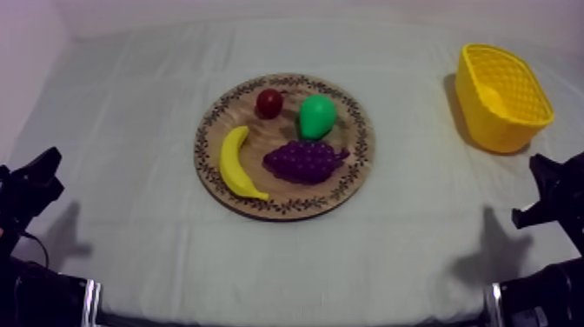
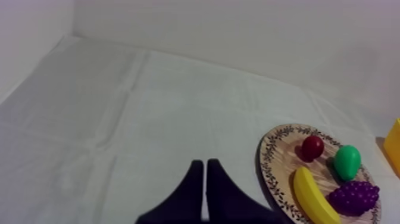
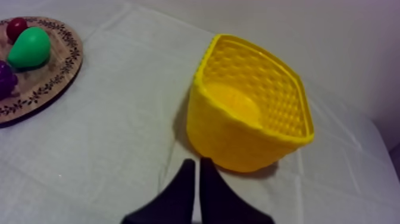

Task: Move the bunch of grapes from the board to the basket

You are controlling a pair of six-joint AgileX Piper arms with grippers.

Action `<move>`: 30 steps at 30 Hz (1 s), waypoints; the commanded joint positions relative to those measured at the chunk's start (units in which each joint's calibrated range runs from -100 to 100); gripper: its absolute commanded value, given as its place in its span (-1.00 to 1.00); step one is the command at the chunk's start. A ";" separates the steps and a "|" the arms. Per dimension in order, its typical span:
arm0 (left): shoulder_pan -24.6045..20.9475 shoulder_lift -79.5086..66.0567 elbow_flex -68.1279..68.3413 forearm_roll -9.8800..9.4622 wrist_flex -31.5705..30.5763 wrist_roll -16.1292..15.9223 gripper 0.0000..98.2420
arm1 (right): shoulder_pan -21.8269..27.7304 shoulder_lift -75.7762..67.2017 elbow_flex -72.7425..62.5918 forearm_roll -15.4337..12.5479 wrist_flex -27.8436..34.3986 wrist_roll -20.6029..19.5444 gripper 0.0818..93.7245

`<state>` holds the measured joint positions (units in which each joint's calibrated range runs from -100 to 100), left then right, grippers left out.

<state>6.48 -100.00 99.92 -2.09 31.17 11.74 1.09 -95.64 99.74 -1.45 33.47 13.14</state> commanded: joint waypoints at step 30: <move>0.00 0.00 -0.03 -0.03 -0.05 0.00 -1.00 | 0.21 -0.03 0.04 -0.04 -0.01 -0.91 -0.99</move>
<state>6.48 -100.00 99.92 -2.09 31.17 11.74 1.30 -95.64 99.74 -1.45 33.54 12.68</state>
